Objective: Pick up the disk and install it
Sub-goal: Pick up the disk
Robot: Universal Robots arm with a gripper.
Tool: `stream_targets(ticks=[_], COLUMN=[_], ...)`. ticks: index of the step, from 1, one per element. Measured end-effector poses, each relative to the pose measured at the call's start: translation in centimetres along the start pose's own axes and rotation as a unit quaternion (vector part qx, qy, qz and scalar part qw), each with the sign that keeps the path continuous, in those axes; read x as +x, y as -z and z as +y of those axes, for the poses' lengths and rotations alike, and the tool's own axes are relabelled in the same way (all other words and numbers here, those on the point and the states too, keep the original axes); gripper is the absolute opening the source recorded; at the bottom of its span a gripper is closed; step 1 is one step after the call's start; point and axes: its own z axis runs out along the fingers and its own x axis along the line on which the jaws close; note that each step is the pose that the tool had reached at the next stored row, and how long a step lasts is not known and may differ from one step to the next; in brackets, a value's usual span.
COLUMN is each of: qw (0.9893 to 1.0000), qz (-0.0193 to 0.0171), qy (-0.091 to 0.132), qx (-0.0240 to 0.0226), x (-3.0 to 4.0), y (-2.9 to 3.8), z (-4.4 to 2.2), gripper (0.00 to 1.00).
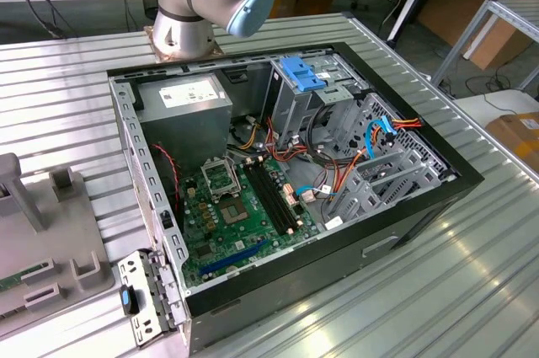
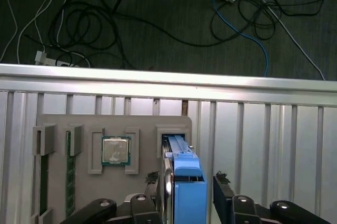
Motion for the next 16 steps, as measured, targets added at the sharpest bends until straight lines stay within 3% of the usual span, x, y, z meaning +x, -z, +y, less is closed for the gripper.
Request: stream_targets(ticks=[1, 4, 7, 16], qw=[1.0, 1.0, 1.0, 1.0], qz=[0.0, 0.0, 0.0, 0.0], qy=[0.0, 0.0, 0.0, 0.0], qx=[0.0, 0.0, 0.0, 0.0], x=[0.0, 0.0, 0.0, 0.0], y=[0.0, 0.0, 0.0, 0.0], z=[0.0, -0.01, -0.01, -0.02], gripper=[0.51, 0.5, 0.36, 0.36])
